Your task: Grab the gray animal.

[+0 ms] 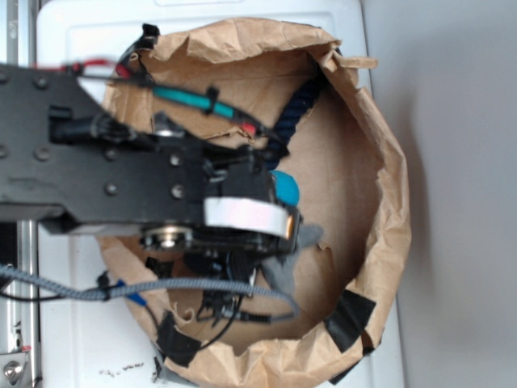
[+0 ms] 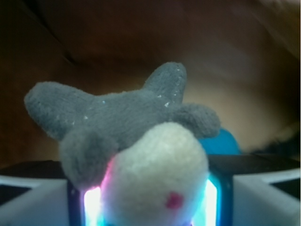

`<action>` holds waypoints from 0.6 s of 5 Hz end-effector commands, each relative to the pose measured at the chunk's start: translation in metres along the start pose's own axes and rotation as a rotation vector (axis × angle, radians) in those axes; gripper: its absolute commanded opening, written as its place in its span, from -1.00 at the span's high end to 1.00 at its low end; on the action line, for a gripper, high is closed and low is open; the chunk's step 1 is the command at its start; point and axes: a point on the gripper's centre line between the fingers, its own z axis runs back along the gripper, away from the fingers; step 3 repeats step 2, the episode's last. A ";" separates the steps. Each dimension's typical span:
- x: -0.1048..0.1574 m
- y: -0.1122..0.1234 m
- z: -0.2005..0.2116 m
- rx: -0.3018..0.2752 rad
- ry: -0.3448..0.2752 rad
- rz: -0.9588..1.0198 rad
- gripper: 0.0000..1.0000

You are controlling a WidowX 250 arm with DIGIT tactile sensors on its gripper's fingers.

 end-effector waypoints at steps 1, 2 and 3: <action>0.011 0.011 0.058 0.056 -0.039 0.035 1.00; 0.013 0.006 0.085 0.066 -0.076 0.005 1.00; 0.013 0.006 0.085 0.066 -0.076 0.005 1.00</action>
